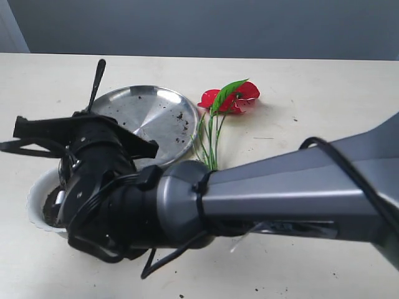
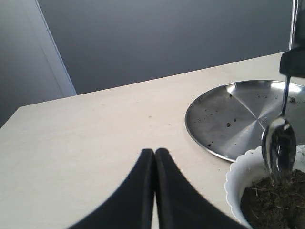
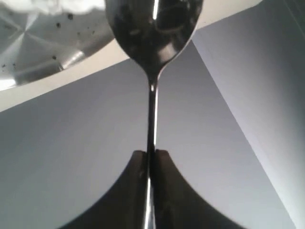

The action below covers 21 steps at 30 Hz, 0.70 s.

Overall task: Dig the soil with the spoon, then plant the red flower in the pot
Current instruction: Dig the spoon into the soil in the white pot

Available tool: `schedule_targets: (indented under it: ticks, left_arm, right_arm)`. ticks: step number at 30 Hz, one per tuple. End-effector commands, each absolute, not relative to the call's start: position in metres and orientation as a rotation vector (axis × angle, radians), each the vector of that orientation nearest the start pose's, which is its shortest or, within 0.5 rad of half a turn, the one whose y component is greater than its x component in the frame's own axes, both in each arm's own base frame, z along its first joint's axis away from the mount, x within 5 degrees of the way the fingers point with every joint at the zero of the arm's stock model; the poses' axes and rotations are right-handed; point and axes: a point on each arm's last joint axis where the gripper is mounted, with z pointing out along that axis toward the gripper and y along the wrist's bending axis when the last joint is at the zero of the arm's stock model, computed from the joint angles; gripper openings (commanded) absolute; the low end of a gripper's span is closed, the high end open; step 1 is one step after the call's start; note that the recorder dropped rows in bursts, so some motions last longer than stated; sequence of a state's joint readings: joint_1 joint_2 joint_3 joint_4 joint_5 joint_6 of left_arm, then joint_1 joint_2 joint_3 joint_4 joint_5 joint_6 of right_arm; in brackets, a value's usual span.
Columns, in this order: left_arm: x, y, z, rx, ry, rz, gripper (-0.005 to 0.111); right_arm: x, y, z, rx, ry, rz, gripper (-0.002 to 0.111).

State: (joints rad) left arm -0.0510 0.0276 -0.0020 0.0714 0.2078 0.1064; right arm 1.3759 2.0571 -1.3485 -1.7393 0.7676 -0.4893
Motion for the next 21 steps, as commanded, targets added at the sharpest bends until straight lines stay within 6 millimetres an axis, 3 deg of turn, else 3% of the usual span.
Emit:
schedule_targets:
  ticks: [1, 8, 13, 21]
  left_arm:
    - [0.058, -0.002, 0.194, 0.180, 1.699, 0.100, 0.000]
    - [0.058, -0.002, 0.194, 0.180, 1.699, 0.100, 0.000]
    - [0.058, -0.002, 0.194, 0.180, 1.699, 0.100, 0.000]
    - [0.058, -0.002, 0.194, 0.180, 1.699, 0.100, 0.000]
  right_arm:
    - [0.163, 0.413, 0.211, -2.136, 0.007, -1.367, -0.001]
    - [0.154, 0.420, 0.204, -2.156, -0.067, -1.265, -0.001]
    - [0.147, 0.425, 0.188, -2.189, -0.113, -1.238, -0.001]
    - [0.141, 0.408, 0.157, -2.294, -0.180, -1.232, -0.001]
